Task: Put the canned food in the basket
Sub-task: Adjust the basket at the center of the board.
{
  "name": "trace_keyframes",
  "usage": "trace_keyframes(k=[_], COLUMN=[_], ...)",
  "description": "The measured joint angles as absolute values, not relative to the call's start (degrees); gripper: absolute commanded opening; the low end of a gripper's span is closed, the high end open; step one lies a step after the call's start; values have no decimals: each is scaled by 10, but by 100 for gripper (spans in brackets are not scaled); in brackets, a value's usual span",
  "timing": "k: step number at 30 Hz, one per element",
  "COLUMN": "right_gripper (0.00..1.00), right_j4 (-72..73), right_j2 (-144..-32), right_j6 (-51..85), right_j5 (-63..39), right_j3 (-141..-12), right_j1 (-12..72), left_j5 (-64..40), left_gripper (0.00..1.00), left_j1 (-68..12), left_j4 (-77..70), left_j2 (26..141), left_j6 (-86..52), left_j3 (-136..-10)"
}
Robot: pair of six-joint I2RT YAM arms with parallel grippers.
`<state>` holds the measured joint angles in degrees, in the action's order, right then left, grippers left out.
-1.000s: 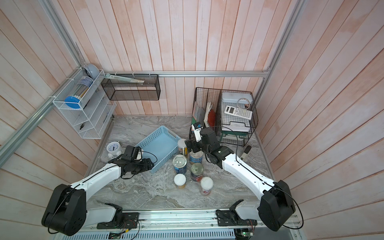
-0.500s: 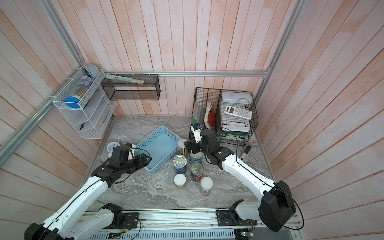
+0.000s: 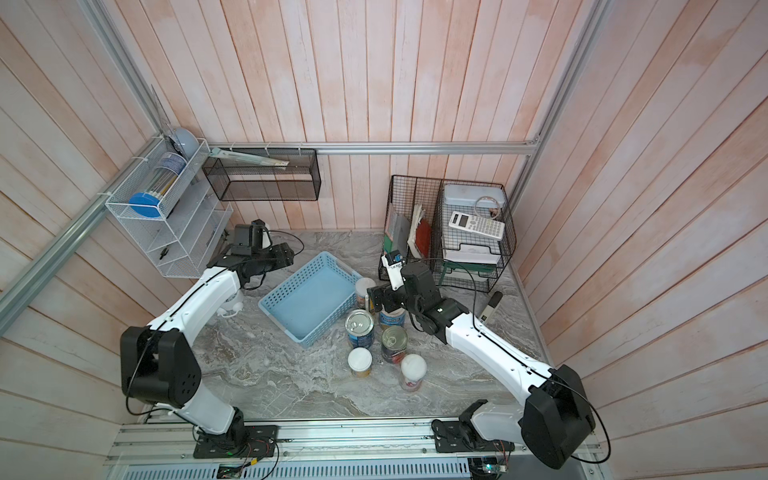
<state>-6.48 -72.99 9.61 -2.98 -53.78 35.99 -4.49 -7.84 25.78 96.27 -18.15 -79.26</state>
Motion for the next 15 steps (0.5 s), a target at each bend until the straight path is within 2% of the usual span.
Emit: trace_keyframes(k=[3, 15], right_gripper=[98, 98], right_j4=[-65, -62], right_j2=[-729, -752], right_j6=[96, 96], right_j5=[-32, -46], right_j3=[-534, -533], right_j1=[360, 361], left_j5=[-62, -42], left_gripper=[86, 89], left_j1=[-80, -97], left_j4=[266, 306], left_j2=[1000, 1049], left_j6=[-134, 29], left_j3=[-812, -816])
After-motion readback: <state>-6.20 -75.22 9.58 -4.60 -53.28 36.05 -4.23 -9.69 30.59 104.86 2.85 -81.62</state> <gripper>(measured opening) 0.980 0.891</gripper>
